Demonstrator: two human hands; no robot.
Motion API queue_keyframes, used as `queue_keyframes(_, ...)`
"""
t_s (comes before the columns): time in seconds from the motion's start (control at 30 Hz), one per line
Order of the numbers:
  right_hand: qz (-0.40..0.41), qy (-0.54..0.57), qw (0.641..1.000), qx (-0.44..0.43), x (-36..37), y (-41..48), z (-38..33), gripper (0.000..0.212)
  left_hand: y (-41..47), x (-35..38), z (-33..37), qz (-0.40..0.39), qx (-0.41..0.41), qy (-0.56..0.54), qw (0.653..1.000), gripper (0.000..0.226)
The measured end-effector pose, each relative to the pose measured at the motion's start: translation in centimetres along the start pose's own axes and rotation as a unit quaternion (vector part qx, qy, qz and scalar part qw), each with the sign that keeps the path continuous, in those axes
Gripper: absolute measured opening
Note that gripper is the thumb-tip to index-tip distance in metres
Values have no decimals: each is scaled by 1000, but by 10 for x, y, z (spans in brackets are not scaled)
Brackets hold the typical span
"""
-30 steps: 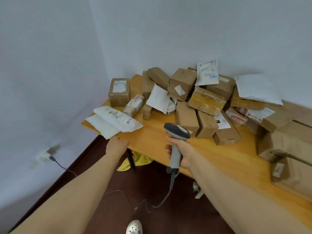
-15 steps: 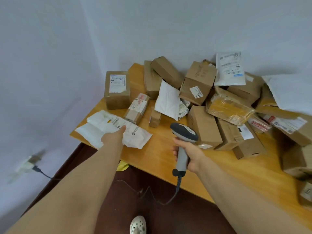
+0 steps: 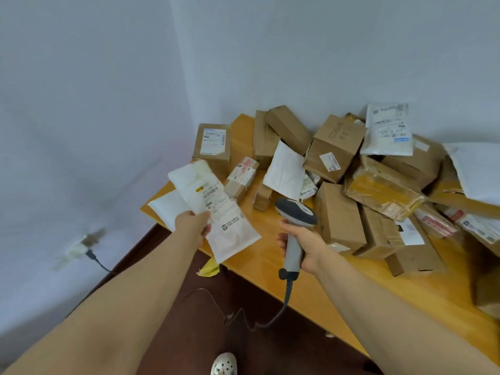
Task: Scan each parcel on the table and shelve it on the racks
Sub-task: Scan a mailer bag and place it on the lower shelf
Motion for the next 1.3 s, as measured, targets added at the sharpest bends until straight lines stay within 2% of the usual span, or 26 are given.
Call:
queue_keyframes(0.03,-9,-5,1000,-4,2,-3,-3,9,-11,1,2,-22,4,-9,1000,8)
queue_keyframes(0.13,-35,-25,999,-25,11,-14,-14,8,-44,10,6,-85,15,-49,995,24)
queue_keyframes(0.23,-56,-43,996,-59,22,-27,-26,12,-74,10,11,-110,20,-75,991,24)
queue_keyframes(0.3,-63,-52,993,-80,27,-33,-32,21,-90,8,14,-115,42,-50,991,30)
queue_keyframes(0.4,-84,-65,989,-103,33,-43,-36,20,-104,3,19,-107,92,-13,990,34)
queue_keyframes(0.57,-117,-67,986,-96,42,-56,-35,36,-117,-8,28,-84,142,23,986,32)
queue_keyframes(0.73,-129,-61,983,-116,48,-66,-41,31,-125,-23,41,-48,182,27,982,24)
queue_keyframes(0.83,-163,-86,975,-126,50,-75,-46,15,-124,-31,45,-36,180,12,983,28)
queue_keyframes(0.97,-215,-148,958,-121,54,-90,-47,21,-122,-38,44,-21,156,-12,987,32)
queue_keyframes(1.03,-233,-170,949,-126,58,-98,-46,16,-122,-41,45,-9,162,-2,987,33)
queue_keyframes(1.13,-244,-204,938,-141,63,-108,-46,10,-120,-47,48,11,178,19,984,34)
queue_keyframes(1.3,-240,-238,929,-149,67,-116,-45,16,-117,-54,51,30,198,44,979,35)
Point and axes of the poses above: each hand's wrist, its own y-axis towards the middle knuckle, its own x-axis out of the palm, z = x × y, the point moved 7 cm from there along y, towards the middle knuckle, and after that the axes turned 8 degrees about y, right-handed, at the moved point
